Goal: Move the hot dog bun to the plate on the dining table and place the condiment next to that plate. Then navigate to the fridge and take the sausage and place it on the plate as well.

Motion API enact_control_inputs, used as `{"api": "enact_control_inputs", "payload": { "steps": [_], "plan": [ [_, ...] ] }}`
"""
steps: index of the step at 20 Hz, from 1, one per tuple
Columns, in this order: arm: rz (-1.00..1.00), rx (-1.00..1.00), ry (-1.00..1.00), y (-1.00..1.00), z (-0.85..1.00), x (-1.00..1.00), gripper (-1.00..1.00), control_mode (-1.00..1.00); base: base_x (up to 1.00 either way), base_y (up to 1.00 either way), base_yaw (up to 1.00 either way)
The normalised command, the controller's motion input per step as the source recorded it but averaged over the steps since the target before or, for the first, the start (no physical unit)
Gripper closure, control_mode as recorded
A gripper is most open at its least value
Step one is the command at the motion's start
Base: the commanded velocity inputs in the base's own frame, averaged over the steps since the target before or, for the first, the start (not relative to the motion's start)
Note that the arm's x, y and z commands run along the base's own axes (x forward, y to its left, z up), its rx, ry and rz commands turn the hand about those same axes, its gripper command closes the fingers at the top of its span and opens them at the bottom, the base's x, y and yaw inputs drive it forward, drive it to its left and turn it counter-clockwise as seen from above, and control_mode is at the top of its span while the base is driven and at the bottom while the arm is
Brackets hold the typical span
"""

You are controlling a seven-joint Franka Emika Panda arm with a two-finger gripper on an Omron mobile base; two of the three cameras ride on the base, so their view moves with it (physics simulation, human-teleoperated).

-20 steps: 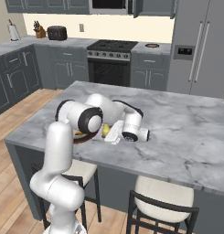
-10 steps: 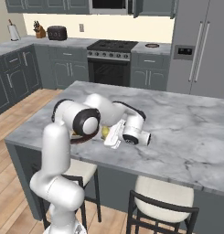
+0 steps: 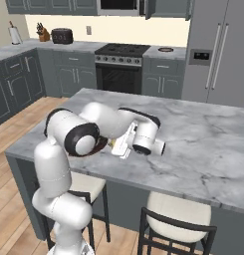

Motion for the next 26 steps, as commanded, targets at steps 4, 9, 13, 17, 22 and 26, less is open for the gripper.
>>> {"api": "enact_control_inputs", "payload": {
  "steps": [4, 9, 13, 17, 22, 26],
  "plan": [
    [0.00, 0.00, -0.16, 0.00, 0.68, -0.21, -1.00, -1.00, 0.00, 0.00, 0.00],
    [0.00, 0.00, -0.14, 0.08, 0.75, -0.41, -1.00, -1.00, 0.00, 0.00, 0.00],
    [-0.02, 0.00, -0.01, 0.18, 0.90, -0.39, -1.00, -1.00, 0.00, 0.00, 0.00],
    [-0.03, 0.00, 0.00, 0.20, 0.95, -0.33, -1.00, -1.00, 0.00, 0.00, 0.00],
    [-0.01, 0.00, 0.11, 0.34, 0.74, -0.30, -1.00, -1.00, 0.00, 0.00, 0.00],
    [-0.02, 0.00, 0.30, 0.42, 0.50, -0.20, -1.00, -1.00, 0.00, 0.00, 0.00]
  ]
}}
